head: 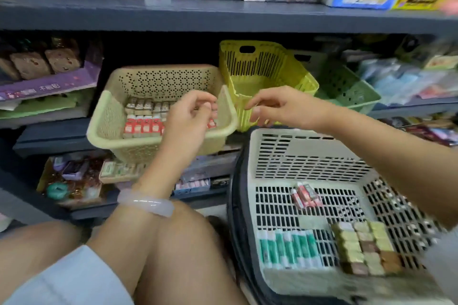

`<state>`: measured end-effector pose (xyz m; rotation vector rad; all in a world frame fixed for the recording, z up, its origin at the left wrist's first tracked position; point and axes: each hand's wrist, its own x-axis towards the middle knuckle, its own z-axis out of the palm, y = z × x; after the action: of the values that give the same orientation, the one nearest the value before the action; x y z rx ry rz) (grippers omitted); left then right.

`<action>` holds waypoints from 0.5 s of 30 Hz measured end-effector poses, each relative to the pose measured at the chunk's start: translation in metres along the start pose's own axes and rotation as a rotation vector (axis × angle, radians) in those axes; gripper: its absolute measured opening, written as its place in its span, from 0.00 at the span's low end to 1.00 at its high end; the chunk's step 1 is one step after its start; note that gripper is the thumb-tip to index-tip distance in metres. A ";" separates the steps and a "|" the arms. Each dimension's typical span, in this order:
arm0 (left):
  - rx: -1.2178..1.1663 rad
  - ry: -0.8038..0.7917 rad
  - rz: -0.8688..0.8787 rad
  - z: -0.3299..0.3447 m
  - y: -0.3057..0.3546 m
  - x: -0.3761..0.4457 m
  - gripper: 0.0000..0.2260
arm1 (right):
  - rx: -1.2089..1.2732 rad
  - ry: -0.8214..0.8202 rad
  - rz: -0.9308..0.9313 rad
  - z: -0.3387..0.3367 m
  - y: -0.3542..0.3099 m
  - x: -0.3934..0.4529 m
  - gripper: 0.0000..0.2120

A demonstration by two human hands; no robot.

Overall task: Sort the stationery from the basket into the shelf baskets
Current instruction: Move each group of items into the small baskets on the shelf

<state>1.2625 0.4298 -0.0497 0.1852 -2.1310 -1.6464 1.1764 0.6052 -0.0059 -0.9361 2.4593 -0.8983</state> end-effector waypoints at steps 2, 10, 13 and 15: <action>0.012 -0.142 0.017 0.035 0.007 -0.011 0.12 | 0.023 0.013 0.055 -0.006 0.028 -0.025 0.08; 0.255 -0.596 -0.101 0.152 -0.021 -0.046 0.07 | -0.060 -0.058 0.391 0.014 0.169 -0.086 0.07; 0.356 -0.667 -0.291 0.174 -0.042 -0.052 0.07 | -0.245 -0.116 0.543 0.044 0.214 -0.083 0.15; 0.392 -0.680 -0.343 0.181 -0.050 -0.054 0.08 | -0.287 -0.140 0.621 0.066 0.230 -0.075 0.21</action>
<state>1.2272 0.5956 -0.1463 0.1217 -3.0838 -1.5980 1.1583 0.7617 -0.2014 -0.2517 2.5507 -0.2654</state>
